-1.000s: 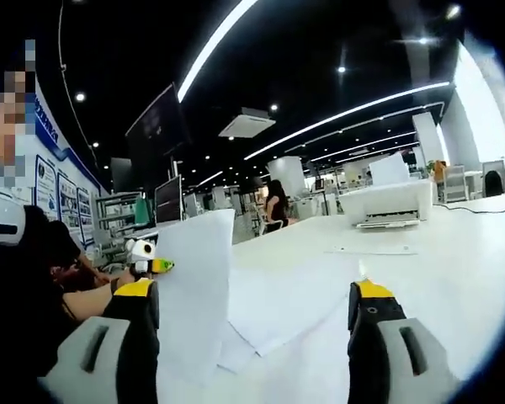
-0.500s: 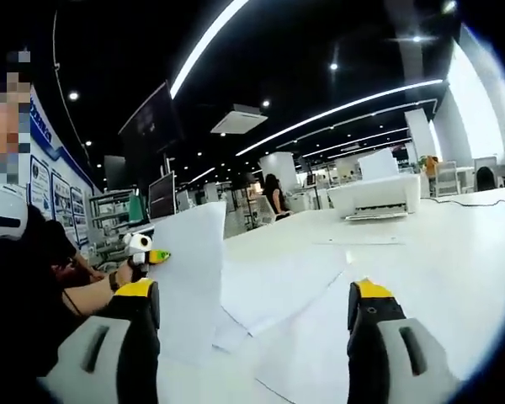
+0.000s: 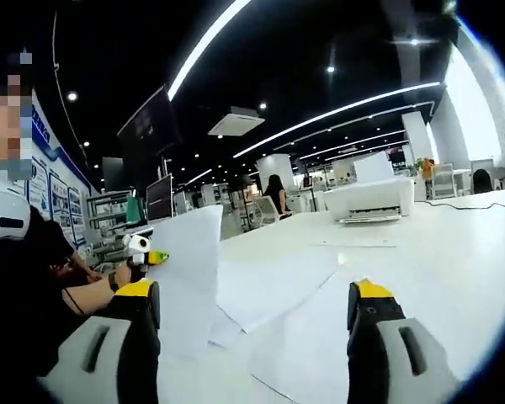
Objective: Organize the stack of printing papers by aligning and flattening the scattered papers on the table
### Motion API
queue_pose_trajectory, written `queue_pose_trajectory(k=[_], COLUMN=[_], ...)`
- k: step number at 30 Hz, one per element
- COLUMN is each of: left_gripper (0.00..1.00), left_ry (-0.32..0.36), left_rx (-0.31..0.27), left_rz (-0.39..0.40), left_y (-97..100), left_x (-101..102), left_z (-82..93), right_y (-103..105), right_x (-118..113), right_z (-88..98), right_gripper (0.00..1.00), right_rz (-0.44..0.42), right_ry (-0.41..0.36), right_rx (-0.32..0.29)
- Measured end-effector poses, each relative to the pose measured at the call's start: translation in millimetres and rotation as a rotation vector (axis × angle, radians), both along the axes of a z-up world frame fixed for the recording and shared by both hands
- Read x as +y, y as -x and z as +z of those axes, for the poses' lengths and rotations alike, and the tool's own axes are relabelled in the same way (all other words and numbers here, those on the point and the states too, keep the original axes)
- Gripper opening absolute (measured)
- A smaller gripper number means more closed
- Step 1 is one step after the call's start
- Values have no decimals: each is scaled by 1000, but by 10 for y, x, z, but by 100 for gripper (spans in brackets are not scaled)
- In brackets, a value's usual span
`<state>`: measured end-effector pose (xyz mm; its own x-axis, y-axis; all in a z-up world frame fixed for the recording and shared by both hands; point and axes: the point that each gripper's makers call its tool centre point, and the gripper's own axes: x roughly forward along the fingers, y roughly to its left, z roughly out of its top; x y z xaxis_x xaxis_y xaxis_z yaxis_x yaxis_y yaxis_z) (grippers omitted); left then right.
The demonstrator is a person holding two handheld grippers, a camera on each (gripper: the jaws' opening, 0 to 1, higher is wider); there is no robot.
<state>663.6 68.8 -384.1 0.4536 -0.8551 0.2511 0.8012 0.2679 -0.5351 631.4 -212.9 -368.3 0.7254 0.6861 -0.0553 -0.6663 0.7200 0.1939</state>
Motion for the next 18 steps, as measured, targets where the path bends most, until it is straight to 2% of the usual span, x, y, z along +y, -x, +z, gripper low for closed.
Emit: queue_pose_trajectory(k=[18], left_gripper=[6], left_ry=[-1], left_rx=[0], left_rz=[0], left_y=[3], left_x=[-2], left_z=[-5], right_y=[-6], right_x=[-50], right_z=[-98], right_gripper=[87], right_rz=[-3], right_ry=[22], right_rx=[12])
